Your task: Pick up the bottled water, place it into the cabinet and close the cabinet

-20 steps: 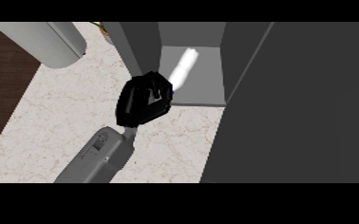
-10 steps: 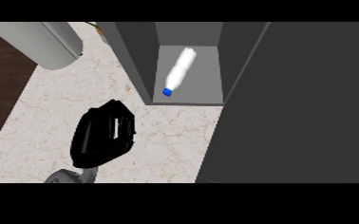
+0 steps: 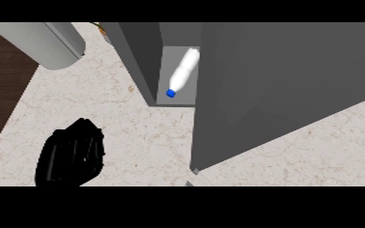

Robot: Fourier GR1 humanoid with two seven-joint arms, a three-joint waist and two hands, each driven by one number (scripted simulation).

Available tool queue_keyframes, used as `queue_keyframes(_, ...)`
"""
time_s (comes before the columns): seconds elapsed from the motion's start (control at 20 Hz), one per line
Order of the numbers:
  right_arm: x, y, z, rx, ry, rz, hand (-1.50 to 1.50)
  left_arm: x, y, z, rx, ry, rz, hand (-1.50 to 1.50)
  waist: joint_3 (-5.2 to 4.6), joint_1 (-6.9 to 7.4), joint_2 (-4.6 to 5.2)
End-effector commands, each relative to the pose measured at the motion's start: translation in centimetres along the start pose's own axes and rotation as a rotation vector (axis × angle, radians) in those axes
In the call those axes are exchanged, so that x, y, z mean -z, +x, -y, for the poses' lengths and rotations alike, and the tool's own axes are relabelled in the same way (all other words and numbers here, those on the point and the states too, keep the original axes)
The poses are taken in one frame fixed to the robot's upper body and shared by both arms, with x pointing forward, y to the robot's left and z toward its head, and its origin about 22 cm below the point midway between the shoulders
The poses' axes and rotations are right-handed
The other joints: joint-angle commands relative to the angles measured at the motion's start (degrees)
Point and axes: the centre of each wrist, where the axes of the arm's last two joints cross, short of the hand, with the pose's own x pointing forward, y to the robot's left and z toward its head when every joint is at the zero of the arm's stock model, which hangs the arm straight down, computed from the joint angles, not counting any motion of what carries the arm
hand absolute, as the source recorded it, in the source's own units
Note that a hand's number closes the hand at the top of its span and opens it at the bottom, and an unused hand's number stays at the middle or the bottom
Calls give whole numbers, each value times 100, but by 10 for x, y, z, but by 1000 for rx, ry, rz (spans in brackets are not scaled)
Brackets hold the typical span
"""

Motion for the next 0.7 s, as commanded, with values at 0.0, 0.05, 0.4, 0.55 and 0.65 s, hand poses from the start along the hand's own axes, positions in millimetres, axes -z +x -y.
queue_keyframes(0.0,32,15,-30,-61,68,118,150,-10,16,-23,15,-3,-13,150,-8,70,-5)
queue_keyframes(0.05,37,11,-31,-72,64,129,150,-26,-2,-19,15,21,-6,150,-7,51,6)
queue_keyframes(0.4,73,9,-15,-77,-93,98,150,-18,30,-50,7,2,16,150,-15,197,44)
queue_keyframes(0.55,82,3,-18,-44,-148,87,150,-19,20,-48,14,8,-5,150,-13,147,59)
queue_keyframes(0.65,94,5,4,-2,-211,59,150,-30,30,-53,8,-18,3,150,-6,258,75)
